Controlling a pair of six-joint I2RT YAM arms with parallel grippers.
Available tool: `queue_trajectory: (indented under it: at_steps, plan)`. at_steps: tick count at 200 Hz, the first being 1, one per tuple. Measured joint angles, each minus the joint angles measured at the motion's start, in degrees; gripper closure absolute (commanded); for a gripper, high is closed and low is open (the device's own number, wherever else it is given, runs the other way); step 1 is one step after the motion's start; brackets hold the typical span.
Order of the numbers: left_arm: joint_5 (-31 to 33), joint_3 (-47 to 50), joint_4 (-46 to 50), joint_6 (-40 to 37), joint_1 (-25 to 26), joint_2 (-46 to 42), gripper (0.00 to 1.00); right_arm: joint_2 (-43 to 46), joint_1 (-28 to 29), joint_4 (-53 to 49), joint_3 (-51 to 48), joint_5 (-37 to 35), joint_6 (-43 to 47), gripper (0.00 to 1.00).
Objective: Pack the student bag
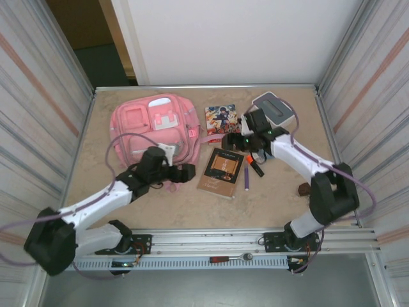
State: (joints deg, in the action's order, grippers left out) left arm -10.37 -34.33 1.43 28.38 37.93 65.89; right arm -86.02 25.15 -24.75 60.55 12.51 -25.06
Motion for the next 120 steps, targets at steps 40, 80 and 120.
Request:
queue_trajectory:
  at_steps: [40,80,120]
  plan:
    - [1.2,-6.3,-1.3,0.4,4.5,12.9,0.13,3.6,0.7,-3.3,-9.9,-0.7,-6.4,0.23]
    - [1.5,-8.6,-1.7,0.7,4.5,19.6,0.14,3.6,2.8,-2.2,-12.7,0.3,-11.6,0.33]
    - [1.5,-10.4,-2.0,0.7,4.6,22.9,0.15,1.3,3.4,1.4,-14.2,2.1,-14.9,0.35]
